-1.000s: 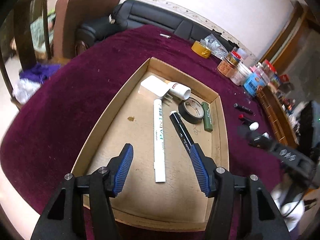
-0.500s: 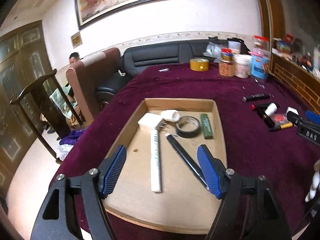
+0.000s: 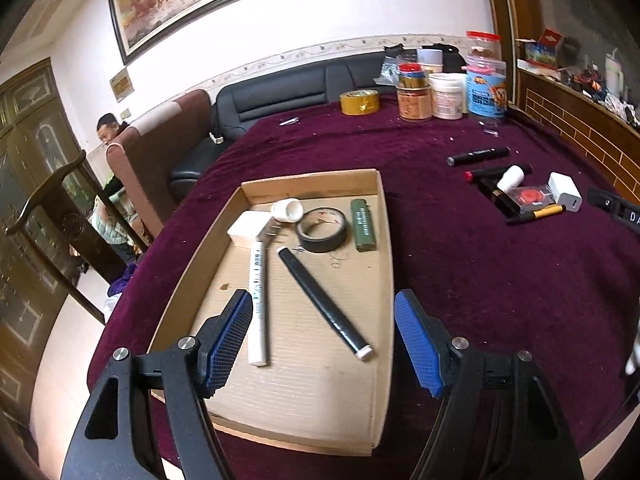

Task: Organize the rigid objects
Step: 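Move both tools back over the remaining items on the table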

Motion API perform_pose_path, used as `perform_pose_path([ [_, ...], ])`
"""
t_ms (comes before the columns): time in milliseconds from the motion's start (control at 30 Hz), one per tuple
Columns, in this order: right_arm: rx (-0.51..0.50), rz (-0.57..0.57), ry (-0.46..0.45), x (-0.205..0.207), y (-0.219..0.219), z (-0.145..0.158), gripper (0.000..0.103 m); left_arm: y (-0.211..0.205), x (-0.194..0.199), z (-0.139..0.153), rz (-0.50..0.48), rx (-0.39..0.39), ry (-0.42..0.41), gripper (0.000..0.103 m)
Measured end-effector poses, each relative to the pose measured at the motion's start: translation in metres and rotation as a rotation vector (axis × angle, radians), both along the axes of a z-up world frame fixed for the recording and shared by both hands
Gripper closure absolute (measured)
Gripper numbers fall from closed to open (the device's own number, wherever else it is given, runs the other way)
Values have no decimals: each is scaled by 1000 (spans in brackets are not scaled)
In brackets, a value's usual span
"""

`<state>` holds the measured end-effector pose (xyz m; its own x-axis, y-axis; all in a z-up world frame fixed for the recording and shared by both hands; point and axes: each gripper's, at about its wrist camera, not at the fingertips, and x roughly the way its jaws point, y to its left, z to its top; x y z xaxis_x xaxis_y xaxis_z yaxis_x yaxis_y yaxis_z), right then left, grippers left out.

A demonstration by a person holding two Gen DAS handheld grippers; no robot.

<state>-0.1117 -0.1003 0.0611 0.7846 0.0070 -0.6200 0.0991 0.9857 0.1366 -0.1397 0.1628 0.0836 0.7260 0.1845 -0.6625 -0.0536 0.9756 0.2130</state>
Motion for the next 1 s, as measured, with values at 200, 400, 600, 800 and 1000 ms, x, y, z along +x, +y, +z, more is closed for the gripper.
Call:
perform_pose_path([
  [200,6,-15,10,1,-16,-2,20,-11,4,-6,-31,-17,43,35],
  [400,68,-75,21,21,-51,-2,20,-17,5,-8,-72,-82,78,35],
  [600,124,-159,19,51,-90,-8,20,-28,16,-6,-121,-161,124,35],
  [800,196,-228,21,62,-125,-24,20,-47,48,-12,-150,-245,219,35],
  [1000,316,-271,56,58,-150,-37,20,-83,91,-19,-199,-258,262,35],
])
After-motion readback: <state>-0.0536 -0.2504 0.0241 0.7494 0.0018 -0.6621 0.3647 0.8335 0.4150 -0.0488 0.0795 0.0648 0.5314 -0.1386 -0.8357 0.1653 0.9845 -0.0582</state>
